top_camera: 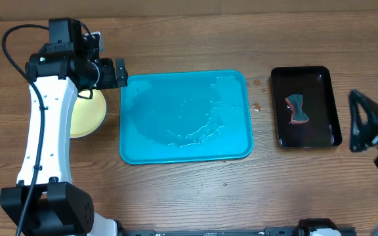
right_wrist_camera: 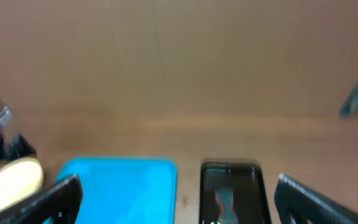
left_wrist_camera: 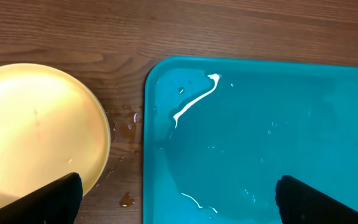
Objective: Clean dirty plates on tray and stack at the side
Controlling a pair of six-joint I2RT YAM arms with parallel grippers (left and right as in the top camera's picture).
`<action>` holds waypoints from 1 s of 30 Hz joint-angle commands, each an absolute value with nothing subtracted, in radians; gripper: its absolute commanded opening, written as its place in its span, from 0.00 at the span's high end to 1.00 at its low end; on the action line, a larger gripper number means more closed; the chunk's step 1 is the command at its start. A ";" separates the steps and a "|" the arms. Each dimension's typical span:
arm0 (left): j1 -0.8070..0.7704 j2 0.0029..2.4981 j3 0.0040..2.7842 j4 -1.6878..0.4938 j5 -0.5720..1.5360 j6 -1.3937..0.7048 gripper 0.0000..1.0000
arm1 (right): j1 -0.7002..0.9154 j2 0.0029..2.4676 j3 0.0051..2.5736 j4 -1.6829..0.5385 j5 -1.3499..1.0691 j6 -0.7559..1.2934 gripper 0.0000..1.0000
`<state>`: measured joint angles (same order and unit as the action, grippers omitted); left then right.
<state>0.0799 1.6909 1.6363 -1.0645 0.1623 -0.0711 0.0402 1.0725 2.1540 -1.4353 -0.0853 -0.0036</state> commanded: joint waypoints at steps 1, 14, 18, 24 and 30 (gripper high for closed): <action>0.074 1.695 1.654 -1.061 0.176 -0.075 0.00 | 0.046 0.977 1.958 -1.298 -0.069 0.000 0.00; 0.072 1.695 1.654 -1.061 0.176 -0.075 0.01 | 0.046 0.435 0.770 -0.377 -0.105 0.001 0.00; 0.072 1.695 1.654 -1.061 0.176 -0.075 0.00 | 0.046 0.316 0.505 -0.179 -0.127 0.001 0.00; 0.072 1.695 1.654 -1.061 0.176 -0.075 0.00 | 0.047 0.167 0.242 -0.008 -0.141 0.005 0.00; 0.072 1.695 1.654 -1.061 0.176 -0.075 0.00 | 0.047 0.038 0.113 -0.005 -0.125 0.004 0.00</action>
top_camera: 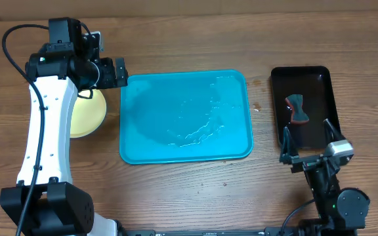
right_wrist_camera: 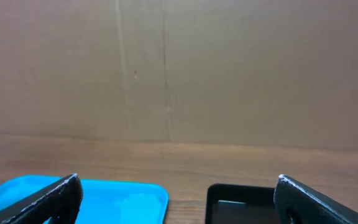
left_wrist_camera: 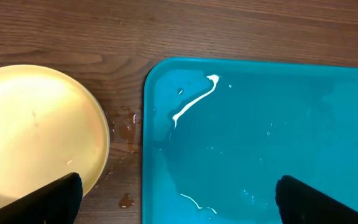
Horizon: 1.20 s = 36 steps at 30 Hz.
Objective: Clean dirty plates on tray and stack at the side
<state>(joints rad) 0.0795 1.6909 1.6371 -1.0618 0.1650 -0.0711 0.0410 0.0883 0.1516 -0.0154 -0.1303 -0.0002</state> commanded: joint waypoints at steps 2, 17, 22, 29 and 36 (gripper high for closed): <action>0.072 1.695 1.654 -1.061 0.176 -0.075 0.00 | 0.047 0.002 0.076 -0.004 -0.121 0.004 0.00; 0.072 1.695 1.654 -1.061 0.176 -0.075 0.00 | 0.055 0.003 0.008 -0.070 -0.133 0.038 0.00; 0.072 1.695 1.654 -1.061 0.176 -0.075 0.00 | 0.055 0.003 0.008 -0.070 -0.133 0.038 0.00; 0.072 1.695 1.654 -1.061 0.176 -0.075 0.00 | 0.055 0.003 0.008 -0.070 -0.133 0.038 0.00; 0.072 1.695 1.654 -1.061 0.176 -0.075 0.00 | 0.055 0.003 0.008 -0.070 -0.133 0.038 0.00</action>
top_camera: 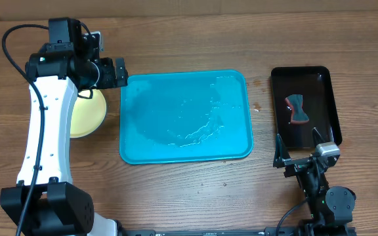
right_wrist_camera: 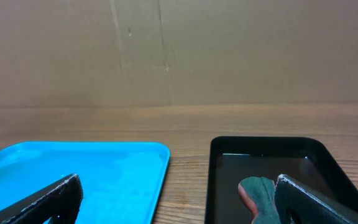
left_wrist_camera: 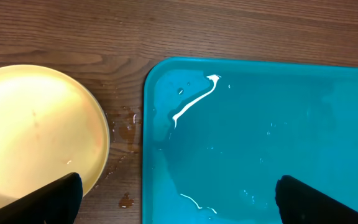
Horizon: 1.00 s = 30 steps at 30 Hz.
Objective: Clean dirty plates on tray and stack at the side
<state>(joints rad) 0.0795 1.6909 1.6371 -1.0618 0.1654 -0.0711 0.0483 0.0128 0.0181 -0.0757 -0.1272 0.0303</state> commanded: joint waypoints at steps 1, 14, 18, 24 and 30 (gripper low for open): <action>0.072 1.695 1.654 -1.061 0.176 -0.075 0.01 | 0.055 0.003 0.008 -0.070 -0.133 0.038 0.00; 0.070 1.425 1.542 -0.931 0.019 -0.074 0.00 | 0.055 0.003 0.008 -0.070 -0.133 0.038 0.00; 0.070 1.213 1.316 -0.710 0.065 -0.008 0.01 | 0.055 0.003 0.008 -0.070 -0.133 0.038 0.00; 0.070 0.853 0.887 -0.419 0.131 0.106 0.00 | 0.055 0.003 0.008 -0.070 -0.133 0.038 0.00; 0.070 0.477 0.440 -0.127 0.131 0.105 0.00 | 0.055 0.003 0.008 -0.070 -0.133 0.038 0.00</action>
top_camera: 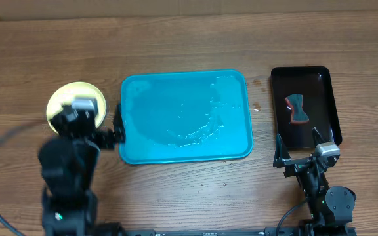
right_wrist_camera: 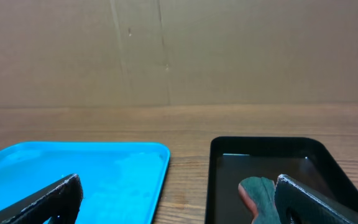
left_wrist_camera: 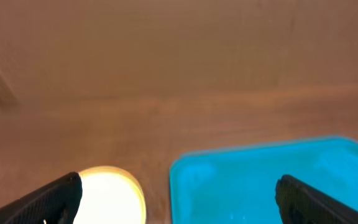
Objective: Clean dirty plates on tray and stack at the side
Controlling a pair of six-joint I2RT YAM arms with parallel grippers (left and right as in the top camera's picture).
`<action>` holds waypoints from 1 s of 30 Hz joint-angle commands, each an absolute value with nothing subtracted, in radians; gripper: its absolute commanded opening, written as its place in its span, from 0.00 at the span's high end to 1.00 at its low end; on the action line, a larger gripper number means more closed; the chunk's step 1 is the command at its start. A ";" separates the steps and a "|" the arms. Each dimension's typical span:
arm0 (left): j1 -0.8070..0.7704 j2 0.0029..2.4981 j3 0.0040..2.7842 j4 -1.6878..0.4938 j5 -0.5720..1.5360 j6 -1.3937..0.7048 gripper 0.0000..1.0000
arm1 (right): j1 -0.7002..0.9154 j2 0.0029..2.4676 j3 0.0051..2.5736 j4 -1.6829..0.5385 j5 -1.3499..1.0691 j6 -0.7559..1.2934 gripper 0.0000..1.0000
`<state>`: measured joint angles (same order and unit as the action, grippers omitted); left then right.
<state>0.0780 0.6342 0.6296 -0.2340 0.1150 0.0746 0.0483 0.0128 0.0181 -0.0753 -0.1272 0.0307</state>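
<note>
The teal tray point(top_camera: 186, 117) lies mid-table, wet with streaks, and no plate is on it. A pale yellow plate point(top_camera: 71, 97) rests on the wood just left of it, its near side hidden under my left arm. My left gripper point(top_camera: 87, 123) sits low at the near left, open and holding nothing. In the left wrist view the plate point(left_wrist_camera: 107, 196) and the tray point(left_wrist_camera: 272, 180) lie ahead of that gripper point(left_wrist_camera: 179, 202). My right gripper point(top_camera: 300, 145) is open at the near right. It looks across the tray point(right_wrist_camera: 79, 177).
A black tray point(top_camera: 305, 106) at the right holds a green and red sponge point(top_camera: 296, 109). The right wrist view shows the sponge point(right_wrist_camera: 260, 191) just inside the right finger. A cardboard wall point(right_wrist_camera: 179, 50) closes off the far side of the table.
My left arm was stretched over the plate and the tray's left edge, looking straight down. It is now folded back at the near left, looking level across the table. The right arm has not moved.
My right arm was at the far right edge, then low at the near right facing the wall, then settled looking over both trays. My left gripper stayed open above the plate and the tray's edge through those moments, and is now drawn back to the near left.
</note>
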 commanded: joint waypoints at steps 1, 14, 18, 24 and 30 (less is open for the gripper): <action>0.070 0.436 0.393 -0.094 0.131 0.105 0.01 | 0.055 0.003 0.008 -0.070 -0.133 0.038 0.00; 0.070 0.026 0.017 0.012 0.123 0.110 0.00 | 0.055 0.003 0.008 -0.070 -0.133 0.038 0.00; 0.072 0.003 0.004 -0.027 0.119 0.113 0.00 | 0.055 0.003 0.008 -0.070 -0.133 0.038 0.00; 0.072 0.003 0.005 -0.067 0.121 0.105 0.00 | 0.055 0.003 0.008 -0.070 -0.133 0.038 0.00; 0.072 0.004 0.005 -0.067 0.120 0.105 0.00 | 0.055 0.003 0.008 -0.070 -0.133 0.038 0.00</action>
